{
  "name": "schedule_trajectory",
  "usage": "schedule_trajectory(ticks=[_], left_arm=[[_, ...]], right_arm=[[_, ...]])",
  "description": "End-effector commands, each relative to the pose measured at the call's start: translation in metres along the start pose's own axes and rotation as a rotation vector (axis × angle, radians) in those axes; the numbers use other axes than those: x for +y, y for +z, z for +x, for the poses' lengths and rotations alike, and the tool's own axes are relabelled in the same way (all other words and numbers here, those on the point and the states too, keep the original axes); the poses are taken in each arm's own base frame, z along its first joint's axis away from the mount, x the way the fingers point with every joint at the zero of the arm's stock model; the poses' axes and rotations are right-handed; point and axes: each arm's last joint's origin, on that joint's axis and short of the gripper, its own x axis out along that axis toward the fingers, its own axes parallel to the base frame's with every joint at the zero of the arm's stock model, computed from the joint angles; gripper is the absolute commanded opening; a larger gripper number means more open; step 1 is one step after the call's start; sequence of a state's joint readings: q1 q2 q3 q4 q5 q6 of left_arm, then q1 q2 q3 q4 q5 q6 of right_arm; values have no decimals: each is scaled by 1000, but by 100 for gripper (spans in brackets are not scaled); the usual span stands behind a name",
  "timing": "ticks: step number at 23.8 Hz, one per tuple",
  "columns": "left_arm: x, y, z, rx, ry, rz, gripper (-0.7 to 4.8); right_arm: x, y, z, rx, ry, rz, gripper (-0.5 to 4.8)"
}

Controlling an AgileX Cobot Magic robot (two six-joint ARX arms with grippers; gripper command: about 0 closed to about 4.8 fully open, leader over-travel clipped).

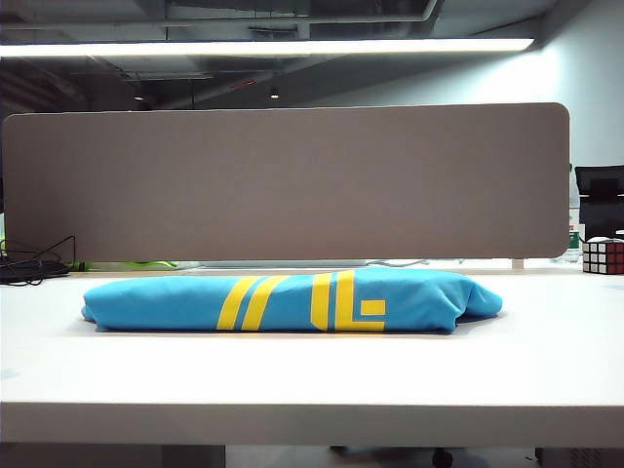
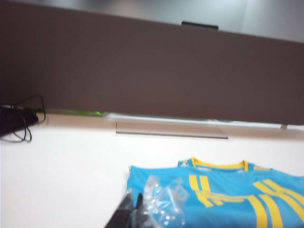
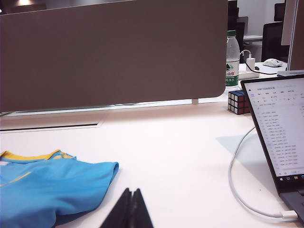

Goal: Fold the bottom side of the soccer jersey horizontally towards the center, about one-third of the way, then fold the sleeve back towards the center, creating a straight line along the edge of the the soccer jersey, and finally fold the bottom of the soccer jersey up towards the top, creating a neat rectangle.

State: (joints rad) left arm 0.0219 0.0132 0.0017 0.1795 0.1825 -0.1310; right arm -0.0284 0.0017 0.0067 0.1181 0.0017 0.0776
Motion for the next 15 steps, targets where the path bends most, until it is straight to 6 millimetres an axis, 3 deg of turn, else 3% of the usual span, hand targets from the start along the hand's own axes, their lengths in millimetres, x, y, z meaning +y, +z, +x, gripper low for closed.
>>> schedule_trajectory(ticks=[1, 15], left_arm=[[0, 0, 0, 16, -1, -2, -6], [0, -1, 0, 22, 0, -4, -6]], right_arm=[[0, -1, 0, -3, -5, -3, -8], [0, -1, 0, -2, -3, -3, -8]])
